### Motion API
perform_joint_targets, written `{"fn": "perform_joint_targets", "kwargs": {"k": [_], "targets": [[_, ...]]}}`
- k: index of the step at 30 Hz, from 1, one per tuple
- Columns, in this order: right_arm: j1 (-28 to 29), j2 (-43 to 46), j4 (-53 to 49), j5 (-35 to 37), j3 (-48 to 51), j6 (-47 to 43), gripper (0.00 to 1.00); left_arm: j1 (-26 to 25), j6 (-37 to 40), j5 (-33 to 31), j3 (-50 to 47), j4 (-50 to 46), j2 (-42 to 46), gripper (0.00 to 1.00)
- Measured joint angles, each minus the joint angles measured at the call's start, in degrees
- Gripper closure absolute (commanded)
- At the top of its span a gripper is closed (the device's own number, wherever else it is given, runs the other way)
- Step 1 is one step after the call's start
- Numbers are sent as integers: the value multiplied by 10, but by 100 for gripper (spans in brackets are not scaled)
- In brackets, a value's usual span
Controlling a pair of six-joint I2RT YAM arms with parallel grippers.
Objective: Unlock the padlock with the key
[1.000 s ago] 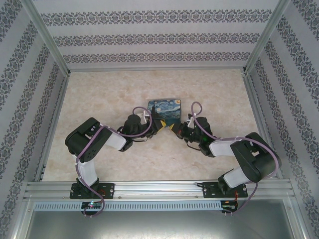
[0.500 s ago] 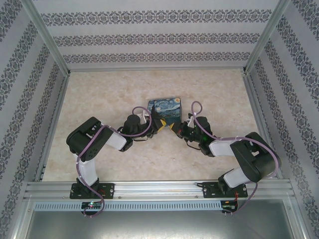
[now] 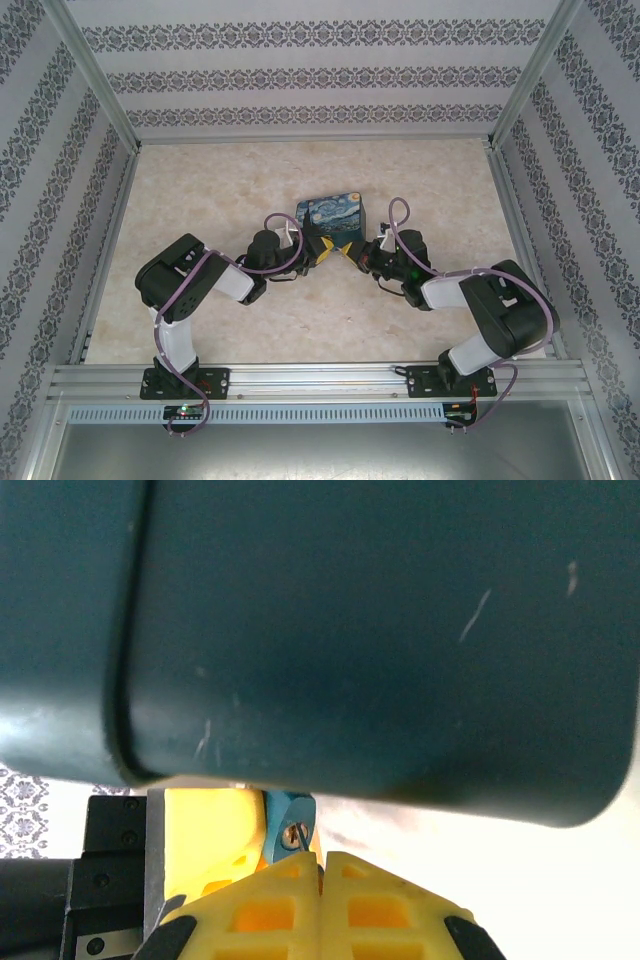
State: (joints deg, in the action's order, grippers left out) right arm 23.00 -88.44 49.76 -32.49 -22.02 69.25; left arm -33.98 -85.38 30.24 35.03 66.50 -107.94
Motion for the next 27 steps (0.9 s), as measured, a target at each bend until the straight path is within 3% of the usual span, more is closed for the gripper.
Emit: {"fn": "perform_joint_targets", "kwargs": {"k": [17, 27], "targets": [[-5, -40, 45, -22, -20, 27, 100, 9, -20, -8, 0, 15, 0, 100], [-12, -96, 134, -37, -27, 78, 100, 11, -39, -25, 0, 25, 1, 100]]}}
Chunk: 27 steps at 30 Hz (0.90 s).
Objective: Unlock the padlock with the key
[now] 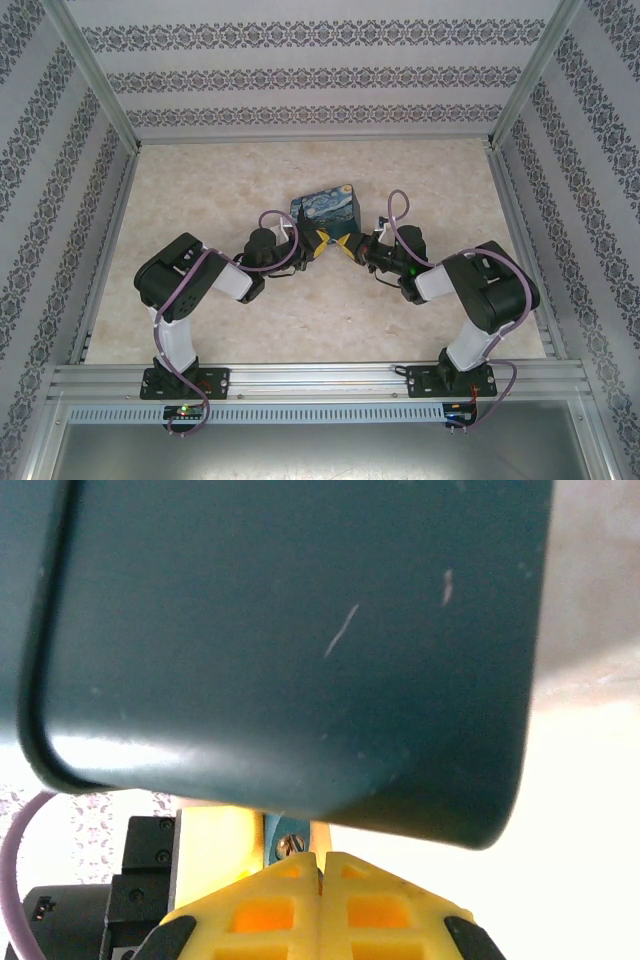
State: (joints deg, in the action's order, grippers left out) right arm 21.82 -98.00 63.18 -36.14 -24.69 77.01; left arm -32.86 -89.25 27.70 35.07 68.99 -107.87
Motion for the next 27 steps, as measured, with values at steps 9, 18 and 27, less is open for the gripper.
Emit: {"fn": "perform_joint_targets", "kwargs": {"k": [9, 18, 27], "targets": [[-14, -25, 38, -24, -18, 25, 100, 3, -1, -5, 0, 0, 11, 100], [-22, -30, 38, -40, -33, 28, 100, 3, 0, 1, 5, 2, 13, 100], [-20, -31, 38, -35, -35, 35, 100, 3, 0, 0, 8, 1, 13, 100]]}}
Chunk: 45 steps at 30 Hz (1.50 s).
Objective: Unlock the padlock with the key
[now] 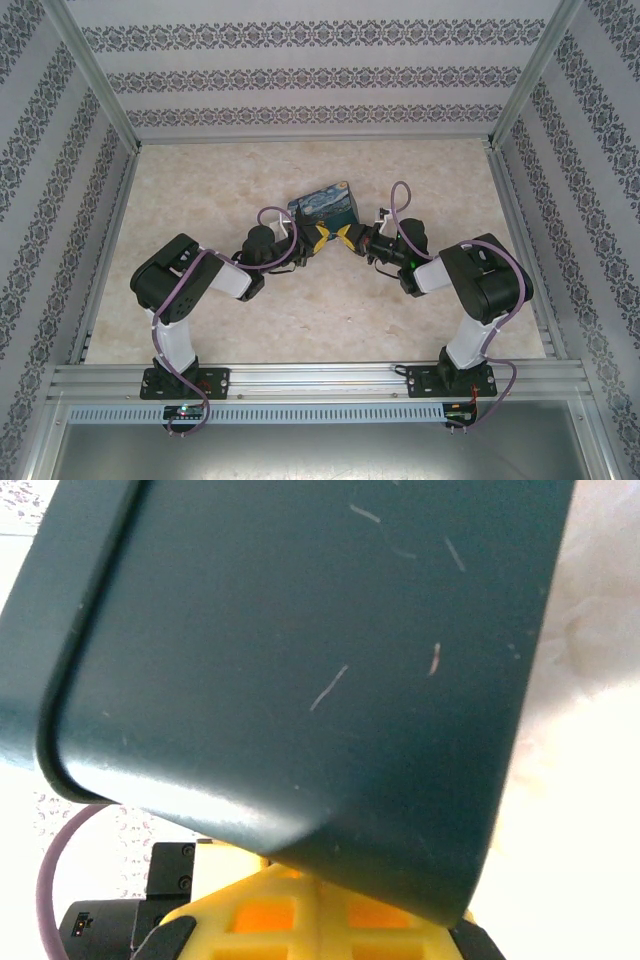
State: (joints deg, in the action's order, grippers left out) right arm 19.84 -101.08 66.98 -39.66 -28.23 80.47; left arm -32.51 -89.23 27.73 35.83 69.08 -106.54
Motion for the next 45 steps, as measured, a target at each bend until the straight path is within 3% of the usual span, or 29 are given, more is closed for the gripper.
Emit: {"fn": "perform_joint_targets", "kwargs": {"k": [12, 31, 39, 45], "targets": [[21, -7, -29, 43, -29, 2, 100, 0, 0, -38, 1, 2, 0, 100], [34, 2, -88, 57, -37, -46, 100, 0, 0, -23, 2, 0, -16, 100], [37, 2, -101, 57, -37, -54, 76, -3, 0, -21, 1, 9, -30, 100], [36, 3, -126, 63, -30, -64, 47, -5, 0, -26, -5, 31, -38, 100]]}}
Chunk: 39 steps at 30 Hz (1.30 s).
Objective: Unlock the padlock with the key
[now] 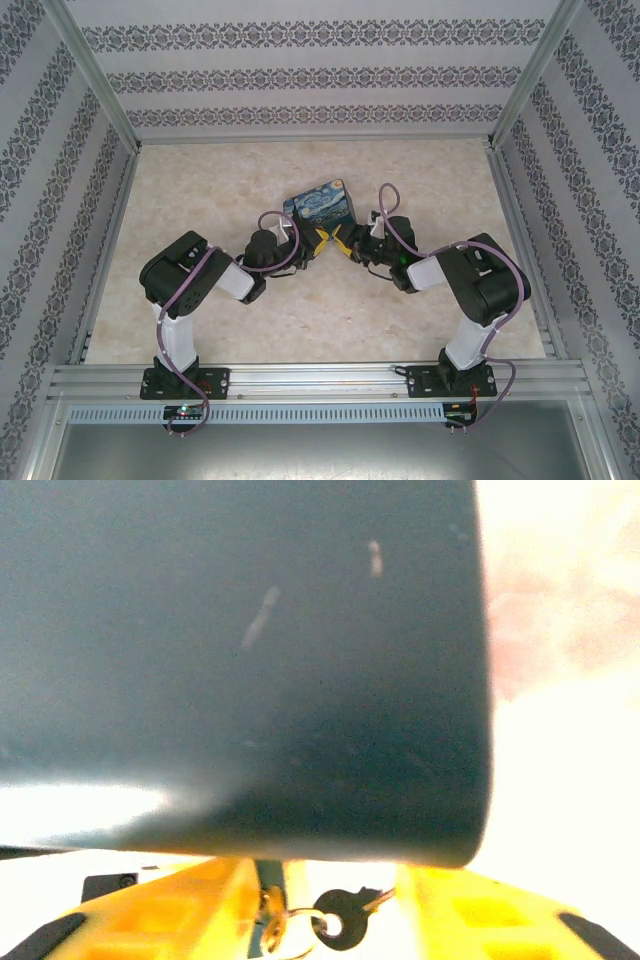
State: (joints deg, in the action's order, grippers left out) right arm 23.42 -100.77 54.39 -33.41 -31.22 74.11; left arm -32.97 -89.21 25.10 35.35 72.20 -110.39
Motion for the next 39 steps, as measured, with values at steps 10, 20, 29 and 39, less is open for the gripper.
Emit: {"fn": "perform_joint_targets", "kwargs": {"k": [10, 20, 29, 39], "targets": [[3, 86, -28, -34, 58, -47, 34, -19, 5, 19, 0, 6, -20, 100], [8, 282, -373, 29, 22, -269, 35, -19, 10, 34, 0, 3, -21, 100], [91, 336, -598, 237, -35, -497, 43, -18, 22, 51, 4, -11, -21, 100], [185, 268, -621, 379, -57, -665, 55, -18, 34, 65, 10, -26, -20, 100]]}}
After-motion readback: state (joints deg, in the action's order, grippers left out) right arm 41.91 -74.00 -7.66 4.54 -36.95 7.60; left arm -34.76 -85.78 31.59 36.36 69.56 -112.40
